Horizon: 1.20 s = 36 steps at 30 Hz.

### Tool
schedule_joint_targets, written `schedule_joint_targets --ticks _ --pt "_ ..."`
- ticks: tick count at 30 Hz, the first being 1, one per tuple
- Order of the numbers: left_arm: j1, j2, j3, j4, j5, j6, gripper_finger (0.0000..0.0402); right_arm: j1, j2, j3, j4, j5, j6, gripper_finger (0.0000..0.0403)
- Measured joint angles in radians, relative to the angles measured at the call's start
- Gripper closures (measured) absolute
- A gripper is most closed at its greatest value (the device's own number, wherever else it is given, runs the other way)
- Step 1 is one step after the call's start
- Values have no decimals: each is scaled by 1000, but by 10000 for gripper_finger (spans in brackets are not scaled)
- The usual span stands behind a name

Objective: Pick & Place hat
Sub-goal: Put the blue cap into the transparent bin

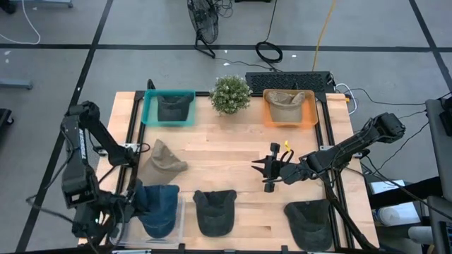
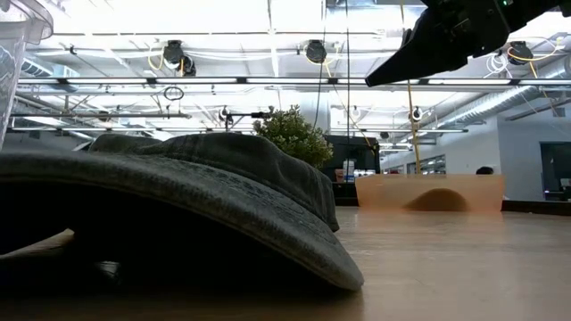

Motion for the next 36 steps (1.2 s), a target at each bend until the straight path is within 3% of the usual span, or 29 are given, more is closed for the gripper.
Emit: schedule_joint_targets --ticks 8,20,26,31,36 --pt "-54 93 0 53 21 -123 394 0 0 0 0 0 0 344" --pt "-73 196 0 -1 113 -408 358 0 0 0 1 -1 1 344" --pt "-67 194 0 -30 202 -575 356 0 1 0 1 -1 1 344" --pt "-54 194 0 -53 338 -732 354 -7 1 0 1 -1 11 344" --pt "-30 194 0 -49 384 -737 312 -8 1 0 0 -1 12 344"
